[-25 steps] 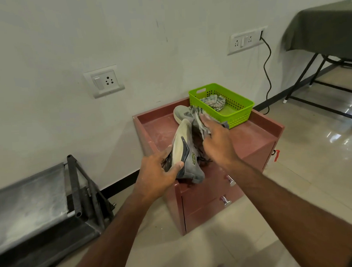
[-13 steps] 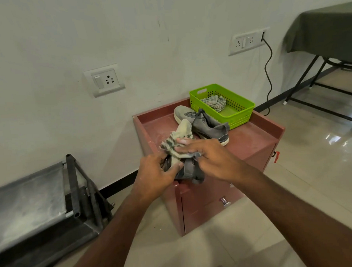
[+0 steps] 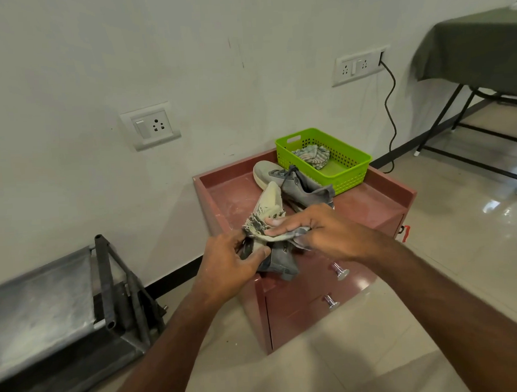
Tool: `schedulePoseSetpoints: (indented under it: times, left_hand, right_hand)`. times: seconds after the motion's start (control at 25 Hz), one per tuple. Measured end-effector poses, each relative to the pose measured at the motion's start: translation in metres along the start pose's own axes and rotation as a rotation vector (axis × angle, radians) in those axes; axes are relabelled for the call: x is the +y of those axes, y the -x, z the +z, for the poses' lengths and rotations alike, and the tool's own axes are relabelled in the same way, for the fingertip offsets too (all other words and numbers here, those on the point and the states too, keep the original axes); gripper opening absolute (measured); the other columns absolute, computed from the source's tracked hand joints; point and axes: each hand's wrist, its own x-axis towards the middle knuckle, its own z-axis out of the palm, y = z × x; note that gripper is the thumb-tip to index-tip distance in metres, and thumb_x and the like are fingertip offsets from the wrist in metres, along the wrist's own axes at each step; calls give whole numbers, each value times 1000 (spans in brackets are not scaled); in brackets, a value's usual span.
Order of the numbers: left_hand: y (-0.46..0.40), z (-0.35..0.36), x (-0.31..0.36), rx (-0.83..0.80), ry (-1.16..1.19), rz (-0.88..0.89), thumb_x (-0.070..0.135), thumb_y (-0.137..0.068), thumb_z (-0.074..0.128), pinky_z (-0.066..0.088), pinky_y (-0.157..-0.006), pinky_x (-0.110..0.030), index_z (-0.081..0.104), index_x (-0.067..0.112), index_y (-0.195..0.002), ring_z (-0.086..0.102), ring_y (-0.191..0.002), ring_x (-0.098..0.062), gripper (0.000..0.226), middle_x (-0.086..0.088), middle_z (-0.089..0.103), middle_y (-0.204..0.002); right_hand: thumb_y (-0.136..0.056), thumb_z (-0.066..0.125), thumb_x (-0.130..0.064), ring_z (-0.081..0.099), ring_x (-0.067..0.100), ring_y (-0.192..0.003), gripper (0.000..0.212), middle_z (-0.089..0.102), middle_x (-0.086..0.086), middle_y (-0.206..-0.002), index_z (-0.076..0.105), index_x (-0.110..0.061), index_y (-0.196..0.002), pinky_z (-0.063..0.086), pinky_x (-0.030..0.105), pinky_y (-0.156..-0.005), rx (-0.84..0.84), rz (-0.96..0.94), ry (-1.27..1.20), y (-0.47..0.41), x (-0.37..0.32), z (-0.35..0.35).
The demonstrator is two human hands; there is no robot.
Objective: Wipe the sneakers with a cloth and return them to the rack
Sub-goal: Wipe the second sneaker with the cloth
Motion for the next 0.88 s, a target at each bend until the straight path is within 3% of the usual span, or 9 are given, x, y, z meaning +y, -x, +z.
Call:
schedulePoseSetpoints:
  times: [0.08,0.2,0.28,0.4,0.52,0.56,0.64,0.76,0.88]
  left_hand:
    - [-1,2,-3,9,28,1,25,-82,80,51,-60,-18,77,24,-107,67,-69,-3,25,15,74,-80]
    - [-1,5,-5,8,57,-7,26,-81,81,53,-75,-13,67,22,-129,69,-91,2,50,15,72,-111]
    - [-2,5,-4,5,41,-4,26,-81,82,51,-82,-8,58,17,-138,66,-101,3,62,10,68,-122]
    - [-1,5,-1,-18,93,-18,18,-84,80,50,-72,-3,56,15,-140,65,-89,14,61,11,66,-122]
    - [0,5,-1,-24,117,-13,15,-85,78,50,-65,-3,57,16,-139,64,-82,20,57,14,66,-115]
    - [-1,5,-2,-14,116,-6,15,-85,78,50,-66,-3,59,16,-138,64,-84,19,56,16,68,-113]
    - [-2,6,-4,4,117,-6,16,-84,79,51,-73,-3,59,16,-137,65,-89,16,57,18,67,-114]
    - [0,4,-4,28,136,3,16,-84,79,54,-85,-10,60,17,-136,67,-102,7,56,12,68,-123]
    - [1,2,-4,27,177,2,12,-85,78,56,-83,-14,62,17,-135,68,-99,9,52,18,70,-113]
  right_hand:
    - [-74,41,19,41,-1,-136,73,53,-11,-144,70,-27,-122,35,16,-109,4,1,11,-2,5,-2]
    - [-76,40,23,31,7,-144,80,42,-3,-153,59,-27,-136,24,21,-117,115,0,153,-32,28,4]
    - [-79,45,18,34,18,-145,77,43,4,-153,53,-27,-141,29,31,-119,171,50,245,-48,46,5]
    - [-81,51,3,56,33,-123,62,62,12,-134,58,-24,-136,50,39,-98,253,287,503,-52,57,0]
    - [-82,46,9,49,17,-134,67,55,0,-143,55,-22,-140,39,21,-107,510,166,211,-43,52,8]
    - [-84,46,11,40,7,-138,67,49,-6,-147,52,-22,-143,30,14,-110,508,86,122,-42,44,14]
    - [-84,46,14,31,3,-140,70,43,-7,-149,50,-21,-144,25,18,-116,397,35,33,-42,40,28]
    - [-78,46,10,55,22,-127,62,64,6,-132,64,-18,-130,47,34,-102,311,203,123,-46,60,34]
    - [-77,48,4,62,35,-113,49,71,14,-115,70,-12,-117,51,40,-91,341,323,230,-48,67,34]
